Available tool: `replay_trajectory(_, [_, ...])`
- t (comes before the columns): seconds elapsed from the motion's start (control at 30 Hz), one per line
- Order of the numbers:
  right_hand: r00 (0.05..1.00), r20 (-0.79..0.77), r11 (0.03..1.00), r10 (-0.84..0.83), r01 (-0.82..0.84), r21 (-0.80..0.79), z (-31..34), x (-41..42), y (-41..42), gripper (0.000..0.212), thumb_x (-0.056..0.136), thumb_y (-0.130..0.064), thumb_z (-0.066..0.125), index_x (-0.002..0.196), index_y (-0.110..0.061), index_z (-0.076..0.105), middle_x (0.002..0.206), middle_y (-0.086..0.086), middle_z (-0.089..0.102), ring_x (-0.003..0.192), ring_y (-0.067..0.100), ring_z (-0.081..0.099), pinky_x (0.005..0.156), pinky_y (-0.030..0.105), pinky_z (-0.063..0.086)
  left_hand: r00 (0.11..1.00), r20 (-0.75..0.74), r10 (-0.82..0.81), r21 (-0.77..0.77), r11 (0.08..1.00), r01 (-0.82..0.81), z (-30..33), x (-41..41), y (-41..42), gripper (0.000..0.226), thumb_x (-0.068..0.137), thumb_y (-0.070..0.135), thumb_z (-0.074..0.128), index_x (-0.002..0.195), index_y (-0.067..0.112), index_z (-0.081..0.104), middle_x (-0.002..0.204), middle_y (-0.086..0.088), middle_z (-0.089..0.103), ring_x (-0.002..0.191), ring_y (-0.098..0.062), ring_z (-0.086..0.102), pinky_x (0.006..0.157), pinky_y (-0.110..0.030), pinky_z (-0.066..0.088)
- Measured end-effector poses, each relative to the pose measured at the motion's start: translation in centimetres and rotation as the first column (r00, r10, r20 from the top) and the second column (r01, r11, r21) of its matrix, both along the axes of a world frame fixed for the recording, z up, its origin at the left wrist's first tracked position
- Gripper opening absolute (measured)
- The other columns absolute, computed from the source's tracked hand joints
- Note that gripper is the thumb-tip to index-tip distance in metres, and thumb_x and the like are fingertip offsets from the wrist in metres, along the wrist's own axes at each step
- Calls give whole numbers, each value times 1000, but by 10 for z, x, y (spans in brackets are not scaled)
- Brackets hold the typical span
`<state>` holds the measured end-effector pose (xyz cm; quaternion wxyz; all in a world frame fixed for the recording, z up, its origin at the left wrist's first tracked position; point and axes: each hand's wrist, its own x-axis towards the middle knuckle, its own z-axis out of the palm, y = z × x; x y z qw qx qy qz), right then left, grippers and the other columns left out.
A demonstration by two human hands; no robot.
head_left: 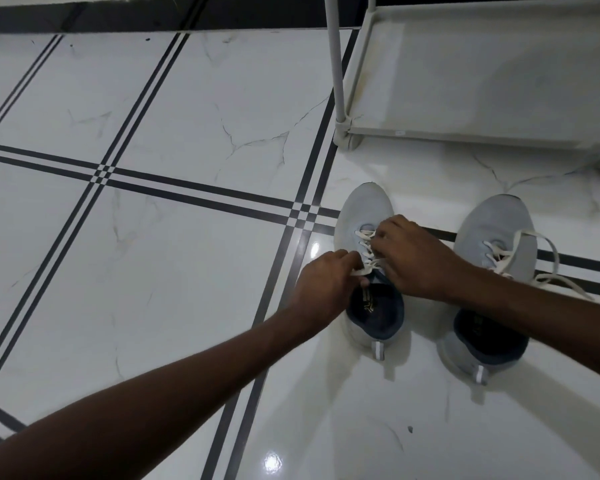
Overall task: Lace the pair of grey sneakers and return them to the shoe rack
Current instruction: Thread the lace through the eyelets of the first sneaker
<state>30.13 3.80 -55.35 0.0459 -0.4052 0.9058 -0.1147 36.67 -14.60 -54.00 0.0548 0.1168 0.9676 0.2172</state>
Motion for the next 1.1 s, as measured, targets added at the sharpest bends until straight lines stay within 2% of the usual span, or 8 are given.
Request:
replay_trajectory(0.17, [935,335,981,-114,159,-109,3,5,-1,11,93,-23,39,88,-14,44,81,10,64,65,28,56,61,43,48,999,-40,33,-65,997,-36,-5,-5,-1,17,92,26,62,94,9,61,84,-7,65,63,-26,59,53,-30,34])
replay_trajectory(0.33, [837,518,972,-178,230,-37,1,2,2,13,100,-26,43,98,-14,46,82,1,56,73,24,54,63,35,39,989,-113,-95,-216,974,69,-7,-9,-6,19,96,26,56,99,7,56,67,-8,68,46,-26,49,49,-28,27])
replay_trajectory(0.47, [946,318,992,-68,31,120,11,-7,8,18,94,-36,54,95,-18,56,85,9,66,80,30,62,62,33,36,978,-124,-166,-245,961,132,-10,-10,-14,18,96,28,51,95,10,54,63,-5,67,44,-19,31,47,-24,22])
replay_trajectory(0.6, [990,113,936,83,-116,333,13,-13,13,16,91,-28,50,84,-25,64,81,0,67,78,22,64,57,29,34,974,-96,-207,-286,943,172,-8,-10,-20,32,103,41,36,85,17,45,57,4,49,41,-13,27,45,-25,12])
replay_trajectory(0.73, [994,89,966,71,-91,240,1,-8,19,16,90,-23,50,87,-25,65,80,-1,64,73,23,63,55,30,30,969,-19,-247,-308,923,230,-16,-9,-34,37,105,47,26,83,21,40,57,8,41,40,-7,25,45,-24,13])
replay_trajectory(0.83, [997,62,988,47,-56,145,-12,1,21,10,87,-24,56,83,-25,64,66,4,68,59,27,64,50,29,29,972,81,-221,-341,910,235,-22,-8,-42,39,103,53,20,83,24,38,54,10,35,41,-4,26,46,-22,14])
replay_trajectory(1.0, [998,5,986,62,-62,154,-11,2,24,30,83,-33,35,70,-22,60,50,3,60,42,23,56,44,26,21,969,106,-224,-295,923,246,-28,-11,-43,46,104,52,21,81,23,47,51,10,37,42,-6,36,48,-24,22])
replay_trajectory(1.1, [997,42,978,68,-75,194,3,-2,29,32,94,-41,37,81,-20,56,68,4,65,62,26,62,50,30,32,966,79,-245,-207,944,257,-20,-19,-51,51,103,52,20,86,21,56,66,7,52,56,-12,49,55,-25,31])
